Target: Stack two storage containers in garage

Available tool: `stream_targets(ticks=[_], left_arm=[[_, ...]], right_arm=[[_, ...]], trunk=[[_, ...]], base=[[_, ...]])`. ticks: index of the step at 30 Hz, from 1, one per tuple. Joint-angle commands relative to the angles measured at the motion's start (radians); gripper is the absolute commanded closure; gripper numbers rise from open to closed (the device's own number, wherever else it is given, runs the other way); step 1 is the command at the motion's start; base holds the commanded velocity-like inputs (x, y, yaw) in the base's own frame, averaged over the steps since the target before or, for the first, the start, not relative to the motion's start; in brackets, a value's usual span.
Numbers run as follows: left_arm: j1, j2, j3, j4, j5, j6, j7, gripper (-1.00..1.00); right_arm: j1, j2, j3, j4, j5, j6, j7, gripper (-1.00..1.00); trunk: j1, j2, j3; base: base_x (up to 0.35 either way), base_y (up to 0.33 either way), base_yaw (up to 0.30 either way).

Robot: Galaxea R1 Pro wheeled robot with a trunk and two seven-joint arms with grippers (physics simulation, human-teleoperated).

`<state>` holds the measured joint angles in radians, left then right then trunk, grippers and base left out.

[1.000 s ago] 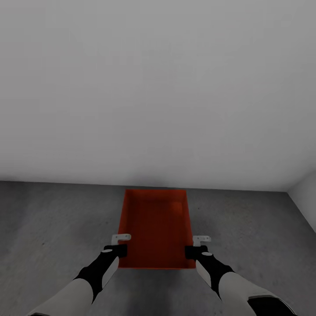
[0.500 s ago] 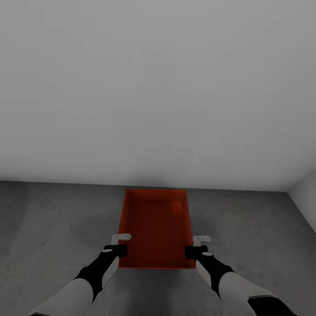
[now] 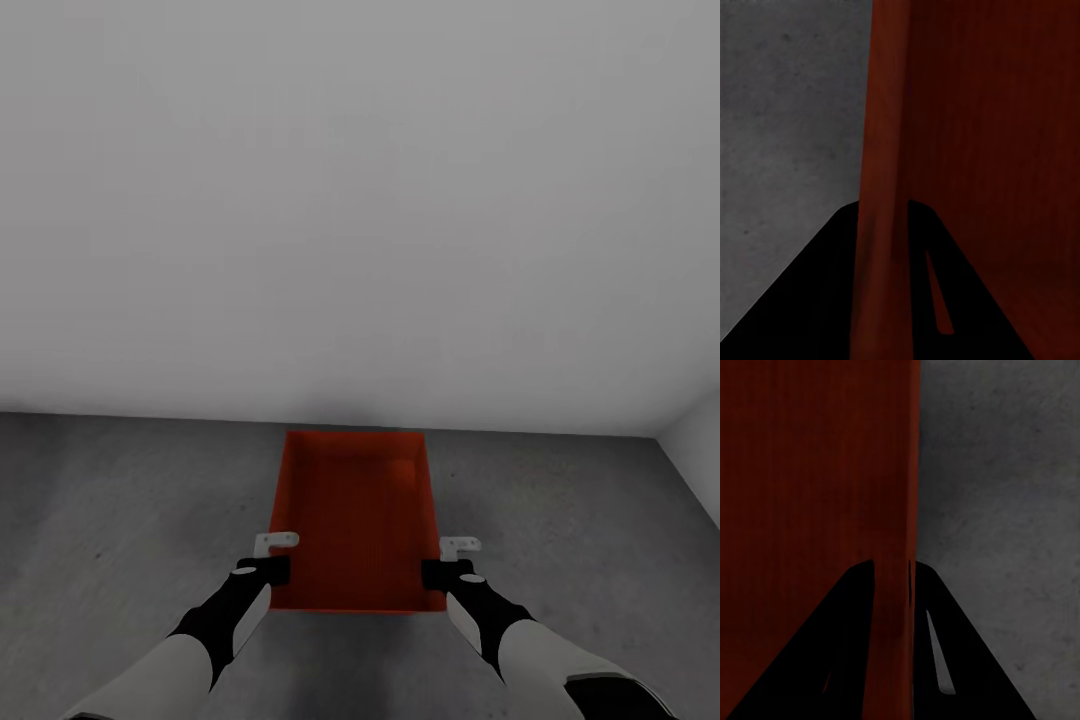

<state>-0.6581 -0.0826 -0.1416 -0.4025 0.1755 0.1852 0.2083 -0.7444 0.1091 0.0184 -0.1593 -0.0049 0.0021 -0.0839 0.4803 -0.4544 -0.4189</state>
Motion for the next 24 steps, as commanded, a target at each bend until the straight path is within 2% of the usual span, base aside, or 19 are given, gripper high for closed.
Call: stream_targets(ticks=[1, 18, 24], left_arm=[[0.000, 0.001, 0.000, 0.001, 0.017, 0.006, 0.008, 1.00], [0.000, 0.002, 0.000, 0.000, 0.015, 0.007, 0.009, 1.00], [0.000, 0.001, 0.000, 0.001, 0.016, 0.007, 0.037, 1.00]], right_arm=[[-0.001, 0.000, -0.037, -0.005, 0.013, -0.001, -0.023, 1.00], [-0.001, 0.000, -0.037, -0.005, 0.013, -0.001, -0.023, 1.00], [-0.001, 0.000, -0.037, -0.005, 0.013, -0.001, -0.023, 1.00]], trunk=[[0.004, -0.009, -0.005], [0.069, -0.128, -0.058], [0.092, -0.170, -0.077]], base=[[0.000, 0.000, 0.000], [0.000, 0.000, 0.000], [0.000, 0.000, 0.000]])
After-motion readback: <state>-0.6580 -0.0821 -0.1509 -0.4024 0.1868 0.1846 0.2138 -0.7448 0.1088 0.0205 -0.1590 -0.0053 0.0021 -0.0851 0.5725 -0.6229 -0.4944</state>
